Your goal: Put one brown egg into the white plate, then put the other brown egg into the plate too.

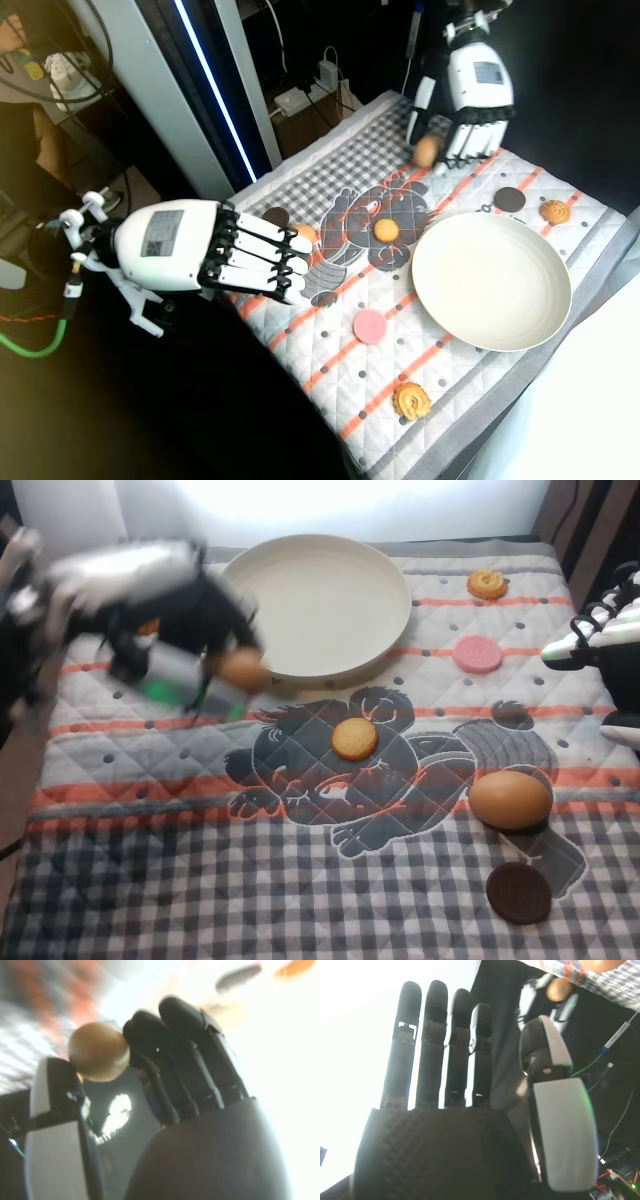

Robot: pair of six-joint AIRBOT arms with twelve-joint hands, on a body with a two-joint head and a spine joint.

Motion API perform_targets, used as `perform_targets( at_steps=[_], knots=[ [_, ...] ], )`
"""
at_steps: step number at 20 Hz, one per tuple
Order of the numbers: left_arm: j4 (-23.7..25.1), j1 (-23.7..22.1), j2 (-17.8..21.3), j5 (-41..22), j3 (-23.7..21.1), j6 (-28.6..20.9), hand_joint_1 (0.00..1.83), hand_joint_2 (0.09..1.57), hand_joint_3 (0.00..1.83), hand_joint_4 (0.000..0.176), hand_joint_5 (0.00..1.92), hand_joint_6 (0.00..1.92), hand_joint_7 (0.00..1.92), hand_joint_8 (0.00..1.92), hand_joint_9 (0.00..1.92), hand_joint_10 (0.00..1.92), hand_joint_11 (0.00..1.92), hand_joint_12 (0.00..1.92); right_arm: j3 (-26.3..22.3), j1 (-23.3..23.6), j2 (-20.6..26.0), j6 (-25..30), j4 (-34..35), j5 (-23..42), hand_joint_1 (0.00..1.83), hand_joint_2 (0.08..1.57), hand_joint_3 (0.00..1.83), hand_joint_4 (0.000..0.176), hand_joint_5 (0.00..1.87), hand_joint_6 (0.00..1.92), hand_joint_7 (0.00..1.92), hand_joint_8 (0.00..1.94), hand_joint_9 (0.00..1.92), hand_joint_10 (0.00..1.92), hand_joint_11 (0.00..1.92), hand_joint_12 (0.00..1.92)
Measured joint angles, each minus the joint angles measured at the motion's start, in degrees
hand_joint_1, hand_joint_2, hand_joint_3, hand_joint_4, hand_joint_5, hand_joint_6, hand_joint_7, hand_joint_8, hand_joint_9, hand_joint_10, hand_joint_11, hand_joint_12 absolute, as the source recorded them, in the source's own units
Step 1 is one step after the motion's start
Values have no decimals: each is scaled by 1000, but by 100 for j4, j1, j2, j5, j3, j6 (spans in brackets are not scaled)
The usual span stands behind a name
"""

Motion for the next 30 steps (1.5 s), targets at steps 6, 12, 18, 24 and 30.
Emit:
perform_targets(
  at_steps=[6,12,18,24,30],
  knots=[
    [-66,-601,-1320,927,1716,17,889,894,1,0,1075,11,719,1448,678,1823,668,1920,72,256,-48,2,-175,17,781,1214,0,0,718,2,859,1,841,0,499,697],
    [-385,-647,-1738,1349,2149,17,744,879,0,40,593,0,525,660,442,1055,270,1415,160,398,-186,0,-267,4,708,1201,3,60,673,0,797,0,742,0,463,531],
    [-15,17,138,-238,-46,-614,649,839,1,137,288,4,403,4,419,99,3,1115,72,461,-186,0,-645,28,623,1134,0,44,496,0,595,0,603,0,517,191],
    [330,1390,1486,-2319,-1777,-1029,624,846,0,116,348,16,382,8,323,2,0,814,50,448,-420,0,-1021,-190,690,1045,0,75,408,4,518,1,579,6,582,115],
    [341,1764,1799,-3047,-2094,-1093,656,863,1,114,444,3,472,4,349,0,0,915,258,315,-903,2,-1034,-623,844,984,0,48,487,4,620,12,662,14,604,154]
  ],
)
